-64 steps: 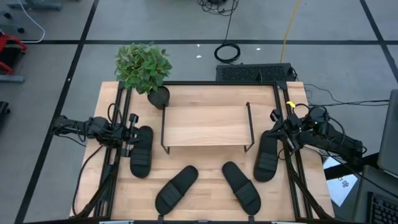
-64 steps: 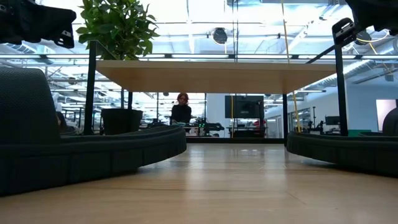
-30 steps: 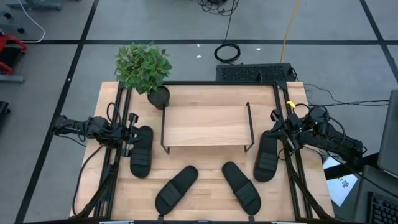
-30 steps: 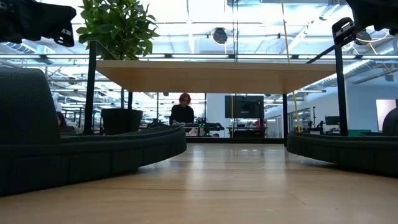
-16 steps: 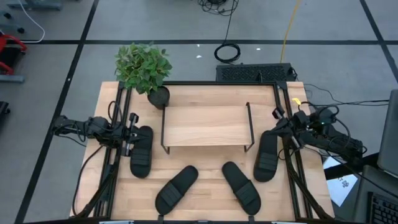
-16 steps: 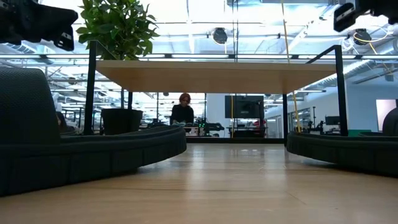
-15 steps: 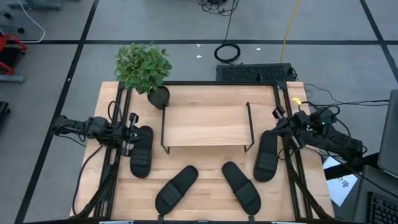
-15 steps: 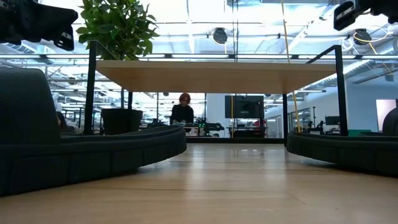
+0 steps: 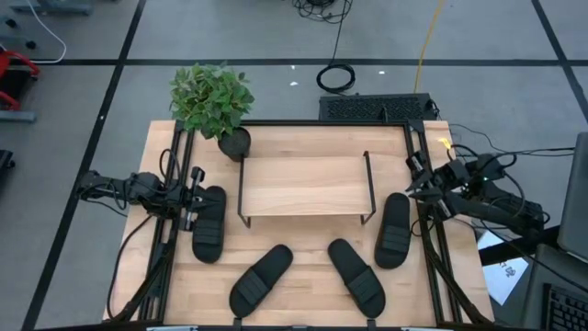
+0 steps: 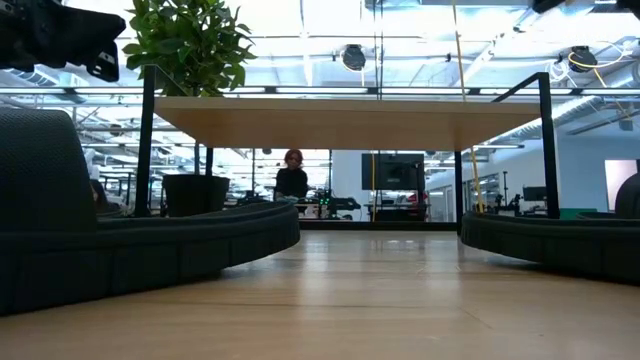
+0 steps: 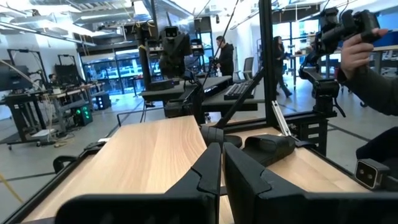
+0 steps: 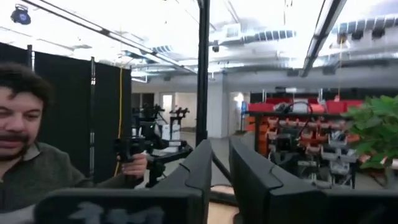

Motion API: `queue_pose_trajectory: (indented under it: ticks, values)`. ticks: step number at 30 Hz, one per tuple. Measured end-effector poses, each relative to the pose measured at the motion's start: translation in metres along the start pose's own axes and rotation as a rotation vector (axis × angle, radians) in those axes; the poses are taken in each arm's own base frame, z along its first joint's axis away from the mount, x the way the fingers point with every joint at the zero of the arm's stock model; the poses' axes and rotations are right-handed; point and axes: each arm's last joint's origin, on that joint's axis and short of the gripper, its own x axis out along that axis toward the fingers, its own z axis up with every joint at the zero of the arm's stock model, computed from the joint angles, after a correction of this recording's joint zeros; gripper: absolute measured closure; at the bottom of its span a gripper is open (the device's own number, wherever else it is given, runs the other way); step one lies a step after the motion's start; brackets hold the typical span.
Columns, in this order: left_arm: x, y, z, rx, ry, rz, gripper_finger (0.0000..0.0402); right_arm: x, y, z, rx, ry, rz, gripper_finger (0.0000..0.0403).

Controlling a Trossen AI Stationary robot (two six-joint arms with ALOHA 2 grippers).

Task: Pick and place slides into the shelf
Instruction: Put the black slide on the shelf

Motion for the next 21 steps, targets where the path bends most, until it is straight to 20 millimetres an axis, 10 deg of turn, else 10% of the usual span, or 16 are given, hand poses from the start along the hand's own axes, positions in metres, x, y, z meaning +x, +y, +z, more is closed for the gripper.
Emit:
queue_pose_trajectory:
  ticks: [21]
  values:
    - [0.000,0.000,-0.003,-0.048,0.028,-0.002,0.0376,0.057,-0.024,0.089,0.058,0.358,-0.081,0.0218]
